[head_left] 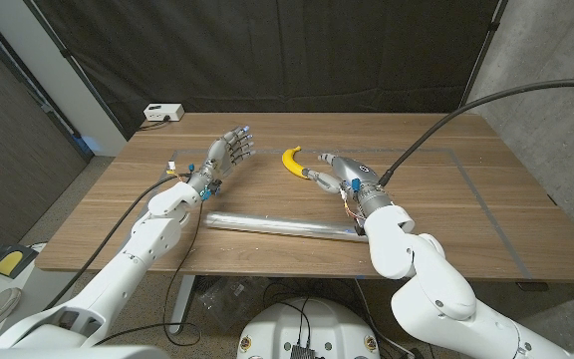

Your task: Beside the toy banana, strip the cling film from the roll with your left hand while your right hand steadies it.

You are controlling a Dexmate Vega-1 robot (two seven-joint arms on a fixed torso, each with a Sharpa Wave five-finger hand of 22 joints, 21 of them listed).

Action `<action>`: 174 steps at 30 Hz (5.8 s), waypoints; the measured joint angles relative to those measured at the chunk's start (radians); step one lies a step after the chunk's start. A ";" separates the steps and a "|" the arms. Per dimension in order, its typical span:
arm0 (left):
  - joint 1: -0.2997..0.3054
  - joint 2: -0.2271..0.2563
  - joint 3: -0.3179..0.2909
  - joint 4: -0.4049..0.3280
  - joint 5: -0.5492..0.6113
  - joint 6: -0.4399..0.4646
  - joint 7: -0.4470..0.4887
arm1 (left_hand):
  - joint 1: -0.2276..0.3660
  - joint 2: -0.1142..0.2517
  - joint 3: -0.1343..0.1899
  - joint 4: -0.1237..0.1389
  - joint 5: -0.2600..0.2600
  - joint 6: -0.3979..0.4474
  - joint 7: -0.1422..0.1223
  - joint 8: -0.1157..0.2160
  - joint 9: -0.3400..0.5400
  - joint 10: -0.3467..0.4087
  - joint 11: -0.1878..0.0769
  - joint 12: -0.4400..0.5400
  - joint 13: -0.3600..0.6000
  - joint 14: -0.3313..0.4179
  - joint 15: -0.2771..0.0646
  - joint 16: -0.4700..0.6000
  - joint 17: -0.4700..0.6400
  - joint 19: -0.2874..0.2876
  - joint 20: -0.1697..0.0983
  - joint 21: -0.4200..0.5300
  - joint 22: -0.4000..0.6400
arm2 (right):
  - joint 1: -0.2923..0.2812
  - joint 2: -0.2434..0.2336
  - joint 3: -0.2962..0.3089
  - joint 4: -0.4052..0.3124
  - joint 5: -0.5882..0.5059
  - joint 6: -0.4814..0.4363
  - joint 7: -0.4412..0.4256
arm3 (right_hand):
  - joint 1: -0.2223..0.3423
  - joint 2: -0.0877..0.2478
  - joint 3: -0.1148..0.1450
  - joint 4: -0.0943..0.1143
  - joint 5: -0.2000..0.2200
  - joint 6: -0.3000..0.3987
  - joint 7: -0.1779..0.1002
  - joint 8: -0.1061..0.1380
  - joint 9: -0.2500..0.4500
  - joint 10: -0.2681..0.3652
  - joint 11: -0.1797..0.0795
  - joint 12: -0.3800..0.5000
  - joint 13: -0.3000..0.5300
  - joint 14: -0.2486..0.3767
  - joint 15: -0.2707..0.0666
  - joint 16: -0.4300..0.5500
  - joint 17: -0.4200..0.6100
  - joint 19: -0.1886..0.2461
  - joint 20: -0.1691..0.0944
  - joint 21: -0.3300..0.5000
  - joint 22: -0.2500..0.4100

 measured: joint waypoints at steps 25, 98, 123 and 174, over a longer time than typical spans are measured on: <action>-0.052 -0.007 0.025 0.044 0.007 0.011 -0.020 | 0.000 0.000 0.000 0.000 0.000 0.005 0.006 0.000 0.000 0.000 0.000 0.000 0.000 0.005 0.005 0.000 0.000 0.000 0.000 0.000 0.005 | 0.266 0.001 -0.271 0.048 -0.143 -0.214 0.325 | 0.018 0.000 0.011 -0.011 0.000 0.000 0.000 0.000 0.000 0.007 -0.007 -0.001 0.000 0.013 -0.002 0.000 0.000 0.011 0.000 0.000 0.000; -0.074 0.008 0.046 0.036 -0.008 0.050 -0.053 | -0.015 0.003 -0.013 0.004 -0.004 0.018 0.004 0.000 0.000 0.022 0.007 0.000 0.000 0.011 0.011 0.000 0.005 0.005 0.005 -0.010 0.004 | 0.098 0.361 -0.256 0.455 -0.841 -0.009 0.809 | 0.530 -0.120 0.104 -0.041 0.000 0.080 -0.037 0.018 0.000 0.087 -0.094 0.012 -0.005 0.106 -0.077 0.001 -0.004 0.150 -0.064 -0.032 0.005; -0.105 0.005 0.065 0.072 -0.009 0.053 -0.069 | -0.036 0.006 -0.021 0.013 -0.003 0.020 0.005 0.000 0.000 0.032 0.007 0.000 0.000 0.023 0.009 0.000 0.005 0.011 0.011 -0.010 0.004 | 0.136 0.406 -0.278 0.587 -0.863 -0.013 0.781 | 0.624 -0.083 0.109 -0.026 0.000 0.178 -0.073 0.028 0.000 0.171 -0.132 0.030 -0.005 0.232 -0.081 0.027 0.003 0.220 -0.084 -0.009 0.010; -0.173 -0.008 0.095 0.191 -0.044 0.020 -0.106 | -0.039 0.003 -0.030 0.022 -0.003 0.020 0.005 0.000 0.000 0.045 0.009 0.000 0.000 0.050 0.007 0.008 0.004 0.022 0.014 -0.010 0.004 | 0.164 0.352 -0.288 0.578 -0.541 -0.077 0.179 | 0.726 -0.123 0.005 -0.012 -0.033 0.564 0.018 0.144 0.015 0.614 -0.052 0.251 0.093 0.766 -0.047 0.306 0.167 0.406 -0.107 0.309 0.084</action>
